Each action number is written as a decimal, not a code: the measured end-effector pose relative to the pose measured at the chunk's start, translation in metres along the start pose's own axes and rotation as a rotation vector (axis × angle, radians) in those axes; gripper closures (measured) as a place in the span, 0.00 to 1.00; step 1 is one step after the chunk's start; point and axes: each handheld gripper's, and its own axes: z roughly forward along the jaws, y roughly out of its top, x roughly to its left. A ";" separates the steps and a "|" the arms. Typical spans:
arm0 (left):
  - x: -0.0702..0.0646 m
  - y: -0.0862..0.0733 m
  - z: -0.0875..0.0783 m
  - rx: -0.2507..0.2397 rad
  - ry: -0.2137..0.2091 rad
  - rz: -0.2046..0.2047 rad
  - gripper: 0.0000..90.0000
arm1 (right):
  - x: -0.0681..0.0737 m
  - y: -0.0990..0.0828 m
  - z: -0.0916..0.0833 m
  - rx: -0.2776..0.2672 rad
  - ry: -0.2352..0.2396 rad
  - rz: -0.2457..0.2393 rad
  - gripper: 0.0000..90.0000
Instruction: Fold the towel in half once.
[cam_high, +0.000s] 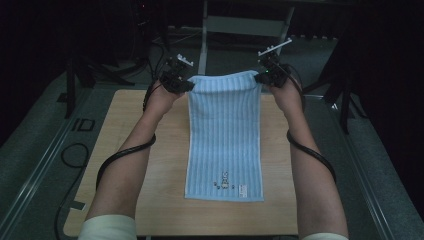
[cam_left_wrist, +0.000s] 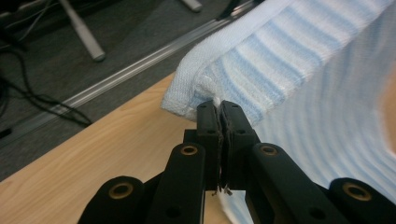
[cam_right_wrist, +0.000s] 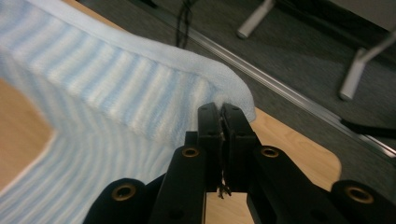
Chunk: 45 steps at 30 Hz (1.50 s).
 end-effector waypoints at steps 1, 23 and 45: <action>-0.001 -0.002 -0.001 -0.004 -0.008 0.000 0.96 | 0.001 -0.005 -0.002 -0.008 0.005 0.003 0.97; -0.104 -0.180 0.024 0.092 -0.206 0.062 0.96 | 0.073 -0.231 -0.010 -0.012 0.254 0.012 0.97; -0.093 -0.197 0.011 0.039 -0.228 -0.006 0.96 | 0.083 -0.244 -0.002 0.010 0.289 0.027 0.97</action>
